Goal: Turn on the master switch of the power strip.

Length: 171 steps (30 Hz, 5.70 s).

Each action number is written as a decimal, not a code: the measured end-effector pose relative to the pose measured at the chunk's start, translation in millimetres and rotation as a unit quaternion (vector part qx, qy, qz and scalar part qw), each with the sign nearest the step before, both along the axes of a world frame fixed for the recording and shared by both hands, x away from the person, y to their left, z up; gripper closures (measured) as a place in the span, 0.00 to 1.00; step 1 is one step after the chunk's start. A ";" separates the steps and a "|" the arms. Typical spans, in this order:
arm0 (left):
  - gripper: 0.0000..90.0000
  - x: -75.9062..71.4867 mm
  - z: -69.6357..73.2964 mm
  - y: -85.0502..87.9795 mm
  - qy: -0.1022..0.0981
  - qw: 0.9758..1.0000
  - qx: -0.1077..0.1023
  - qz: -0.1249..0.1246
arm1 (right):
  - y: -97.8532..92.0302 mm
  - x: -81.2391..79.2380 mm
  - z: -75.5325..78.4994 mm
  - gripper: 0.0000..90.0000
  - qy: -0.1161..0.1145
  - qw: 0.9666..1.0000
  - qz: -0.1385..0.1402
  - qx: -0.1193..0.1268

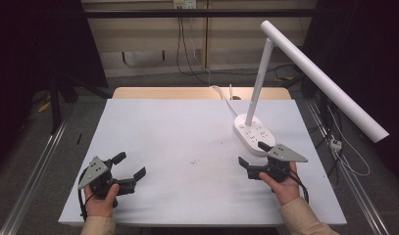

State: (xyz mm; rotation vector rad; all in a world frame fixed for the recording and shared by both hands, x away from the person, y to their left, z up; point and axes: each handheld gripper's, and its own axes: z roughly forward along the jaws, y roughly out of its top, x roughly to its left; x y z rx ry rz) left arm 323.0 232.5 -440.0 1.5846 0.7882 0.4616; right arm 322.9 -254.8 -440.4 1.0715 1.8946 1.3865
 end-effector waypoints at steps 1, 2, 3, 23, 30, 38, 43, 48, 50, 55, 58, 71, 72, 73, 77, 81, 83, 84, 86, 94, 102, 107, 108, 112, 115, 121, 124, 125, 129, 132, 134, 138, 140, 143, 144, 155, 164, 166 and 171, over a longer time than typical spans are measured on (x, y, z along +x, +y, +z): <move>0.05 -0.1 0.1 0.2 0.000 1.000 -0.001 0.002 | 0.9 3.2 0.4 0.09 0.001 1.000 0.001 -0.001; 0.05 -0.1 0.1 0.2 0.000 1.000 -0.001 0.002 | 1.5 4.6 0.9 0.09 0.001 1.000 0.001 -0.001; 0.05 0.0 0.1 1.0 0.001 1.000 -0.002 0.002 | 2.1 6.0 1.5 0.09 0.002 1.000 0.002 -0.004; 0.05 0.5 0.4 1.8 0.001 1.000 -0.009 0.002 | 9.2 33.1 7.4 0.13 0.014 1.000 0.003 -0.018; 0.05 0.7 0.4 1.6 0.001 1.000 -0.009 0.001 | 9.1 40.1 7.6 0.15 0.018 1.000 0.000 -0.022; 0.05 1.1 0.4 1.4 0.001 1.000 -0.010 0.000 | 11.1 46.3 9.1 0.17 0.020 0.999 0.000 -0.026; 0.05 1.0 0.6 1.5 0.000 1.000 -0.010 0.000 | 12.0 50.1 8.9 0.18 0.023 0.999 0.001 -0.030; 0.05 1.0 0.7 1.5 0.000 1.000 -0.011 -0.001 | 12.3 53.4 9.8 0.19 0.024 0.999 -0.001 -0.028; 0.05 1.0 0.7 1.6 0.000 1.000 -0.009 0.000 | 12.6 54.7 10.3 0.20 0.024 0.999 -0.001 -0.029; 0.05 0.9 0.9 0.9 -0.001 1.000 -0.010 -0.001 | 11.7 59.0 10.1 0.24 0.026 0.999 -0.004 -0.031; 0.05 0.8 0.6 -0.2 0.000 1.000 -0.010 -0.003 | 11.5 61.2 10.3 0.29 0.028 0.999 -0.003 -0.032; 0.05 1.2 1.2 1.1 -0.001 1.000 -0.012 -0.003 | 6.0 72.8 11.9 0.53 0.045 0.998 -0.013 -0.039; 0.05 1.1 1.2 1.2 -0.001 1.000 -0.013 -0.003 | 5.2 73.8 11.8 0.54 0.047 0.998 -0.013 -0.039; 0.05 1.1 1.2 1.2 -0.001 1.000 -0.013 -0.003 | 4.4 75.1 11.7 0.56 0.048 0.998 -0.015 -0.040; 0.05 1.1 1.1 1.3 0.000 1.000 -0.012 -0.003 | 1.9 80.2 11.0 0.64 0.056 0.998 -0.015 -0.039; 0.05 1.3 1.0 1.2 -0.001 1.000 -0.013 -0.003 | 0.6 84.4 9.0 0.70 0.064 0.997 -0.015 -0.038; 0.05 1.3 1.0 1.2 -0.001 1.000 -0.012 -0.003 | 0.3 86.7 7.4 0.73 0.068 0.997 -0.014 -0.039; 0.05 1.4 1.0 1.3 -0.001 1.000 -0.012 -0.004 | 0.3 87.8 6.9 0.74 0.071 0.997 -0.015 -0.039; 0.05 1.6 0.9 1.1 0.000 1.000 -0.012 -0.004 | 0.3 88.9 6.5 0.75 0.073 0.997 -0.015 -0.038; 0.05 1.8 0.7 1.0 0.000 1.000 -0.011 -0.004 | 0.9 99.1 8.8 0.84 0.078 0.996 -0.010 -0.034; 0.05 1.6 0.4 1.4 0.001 1.000 -0.011 -0.003 | 0.0 104.3 6.5 0.89 0.084 0.996 -0.013 -0.033; 0.05 1.7 0.3 1.3 0.002 1.000 -0.013 -0.002 | -0.7 106.7 6.2 0.92 0.085 0.996 -0.017 -0.034; 0.05 1.7 0.3 1.3 0.002 1.000 -0.012 -0.003 | -1.1 107.5 6.4 0.92 0.083 0.996 -0.017 -0.033; 0.05 1.7 0.4 0.7 0.002 1.000 -0.010 -0.004 | -2.1 110.1 7.6 0.95 0.084 0.996 -0.023 -0.034; 0.05 1.8 0.4 0.9 0.003 1.000 -0.010 -0.003 | -2.5 111.9 7.9 0.96 0.088 0.995 -0.027 -0.033; 0.05 1.7 0.4 1.0 0.002 1.000 -0.011 -0.002 | -2.8 114.5 7.7 0.99 0.089 0.995 -0.031 -0.031; 0.05 2.0 0.4 0.6 0.002 1.000 -0.011 -0.003 | -2.8 115.1 6.2 1.00 0.094 0.995 -0.032 -0.030; 0.05 2.2 0.2 0.4 0.002 1.000 -0.011 -0.004 | -3.3 116.1 4.4 1.00 0.098 0.994 -0.035 -0.032; 0.05 2.1 0.2 -0.2 0.002 1.000 -0.012 -0.003 | -3.8 118.1 3.0 1.00 0.095 0.994 -0.042 -0.033; 0.05 2.2 0.1 -0.2 0.002 1.000 -0.012 -0.004 | -3.2 119.8 1.9 1.00 0.096 0.994 -0.045 -0.040; 0.05 2.3 -0.1 -0.2 0.002 1.000 -0.011 -0.003 | -3.2 121.6 1.6 1.00 0.096 0.993 -0.046 -0.043; 0.05 2.5 -0.3 0.2 0.003 1.000 -0.010 -0.003 | -2.0 126.4 1.4 1.00 0.097 0.993 -0.049 -0.051; 0.05 2.5 -0.3 0.2 0.002 1.000 -0.009 -0.003 | -1.5 127.5 1.3 1.00 0.099 0.992 -0.050 -0.054; 0.05 2.7 -0.6 0.1 0.003 1.000 -0.011 -0.003 | 0.5 131.9 -0.5 1.00 0.102 0.991 -0.051 -0.063; 0.05 2.7 -0.6 0.1 0.003 1.000 -0.011 -0.003 | 0.5 131.9 -0.5 1.00 0.102 0.991 -0.051 -0.063; 0.05 2.9 -0.7 -1.1 0.004 1.000 -0.013 -0.005 | -2.0 135.3 -4.9 1.00 0.115 0.989 -0.062 -0.073; 0.05 3.2 -0.8 -1.9 0.004 1.000 -0.010 -0.006 | -1.1 135.4 -6.0 1.00 0.116 0.988 -0.057 -0.083; 0.05 3.1 -0.9 -1.9 0.005 1.000 -0.010 -0.007 | 0.0 135.6 -6.1 1.00 0.113 0.988 -0.056 -0.088; 0.05 2.3 -0.9 -1.5 0.004 1.000 -0.010 -0.006 | 1.5 137.2 -5.1 1.00 0.118 0.987 -0.055 -0.093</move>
